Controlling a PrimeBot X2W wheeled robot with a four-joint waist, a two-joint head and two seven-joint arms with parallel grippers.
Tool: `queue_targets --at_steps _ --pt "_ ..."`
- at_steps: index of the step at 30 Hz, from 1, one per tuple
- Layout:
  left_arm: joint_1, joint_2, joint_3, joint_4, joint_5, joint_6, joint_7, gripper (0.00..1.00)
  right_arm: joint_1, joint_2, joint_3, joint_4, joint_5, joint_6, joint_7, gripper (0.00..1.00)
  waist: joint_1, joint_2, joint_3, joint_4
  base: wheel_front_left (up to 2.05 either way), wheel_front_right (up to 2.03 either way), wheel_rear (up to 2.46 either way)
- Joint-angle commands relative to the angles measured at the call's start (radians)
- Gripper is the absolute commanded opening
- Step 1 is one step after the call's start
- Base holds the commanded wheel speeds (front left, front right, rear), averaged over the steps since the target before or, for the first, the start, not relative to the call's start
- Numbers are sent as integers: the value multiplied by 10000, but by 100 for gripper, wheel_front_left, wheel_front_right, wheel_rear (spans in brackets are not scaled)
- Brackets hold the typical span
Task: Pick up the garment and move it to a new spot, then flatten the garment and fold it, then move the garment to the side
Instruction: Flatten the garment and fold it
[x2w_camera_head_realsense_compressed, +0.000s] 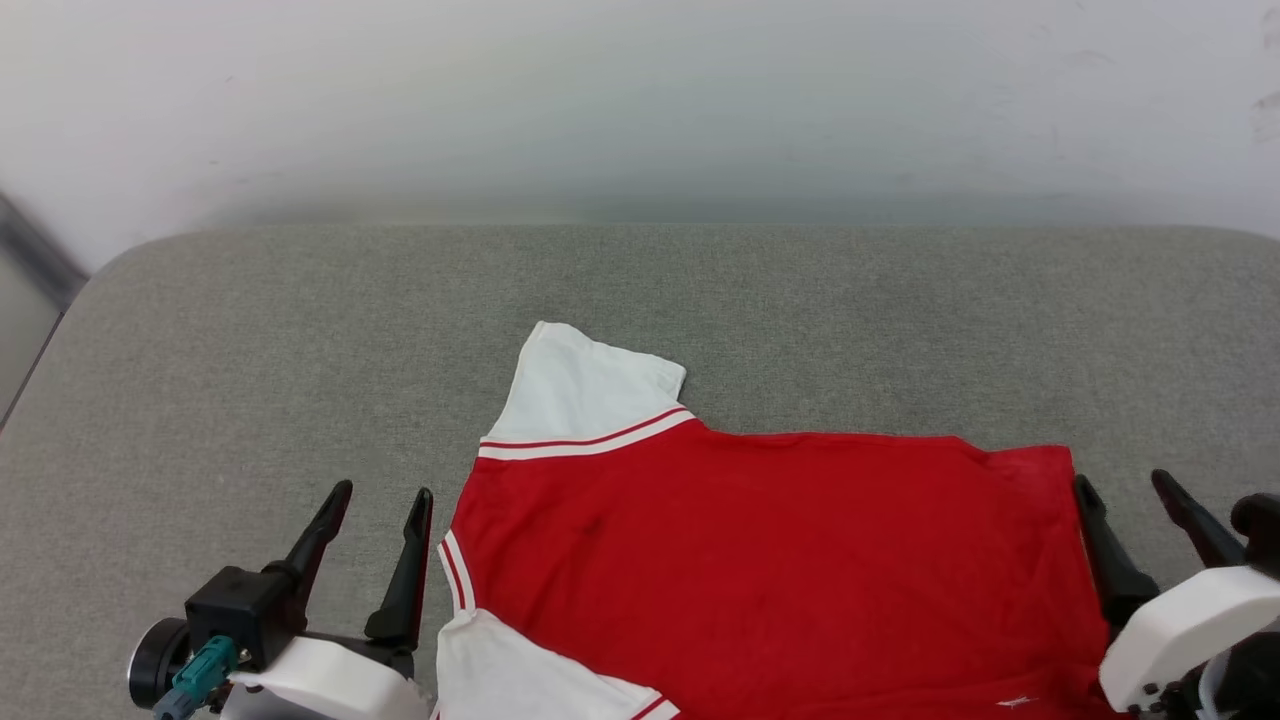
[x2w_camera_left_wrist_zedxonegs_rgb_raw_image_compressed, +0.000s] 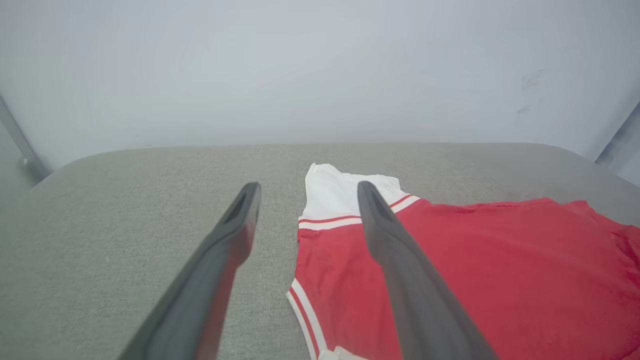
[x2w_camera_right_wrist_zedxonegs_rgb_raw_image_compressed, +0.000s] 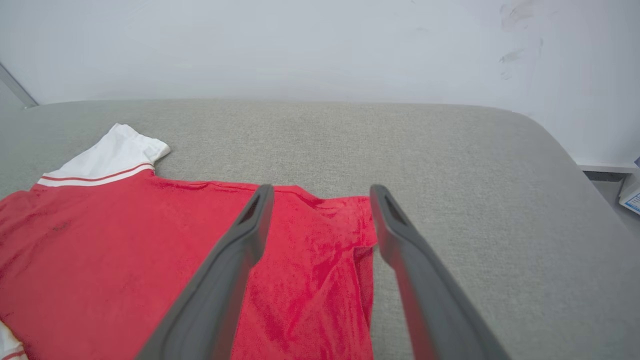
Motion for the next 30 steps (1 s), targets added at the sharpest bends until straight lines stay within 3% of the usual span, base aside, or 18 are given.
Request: queue_targets --at_steps 1,6,13,19,25,30 --pt "-82 -97 71 -32 131 16 -70 100 -57 131 99 -16 -58 -4 -187 100 0 0 0 -9 0 0 0" --pt "228 -852 1060 -306 907 -157 -130 100 -98 316 423 2 -3 -4 -1698 100 0 0 42 -47 0 0 0" --pt "503 -1793 2193 -463 1941 -1125 -128 100 -208 364 696 254 27 -4 -2955 100 0 0 288 -152 0 0 0" --pt "-162 -2278 2818 -205 2565 -2013 -117 100 -566 462 1026 304 5 -4 -3366 100 0 0 960 -478 0 0 0" --pt "-2186 -1595 2593 641 3029 -2995 284 100 -1076 460 1544 164 10 -4 -3234 100 0 0 1993 -1084 0 0 0" --pt "-4452 -716 2264 1417 2298 -3572 2496 100 -1496 552 1756 150 -23 -4 -3221 100 0 0 2795 -1708 0 0 0"
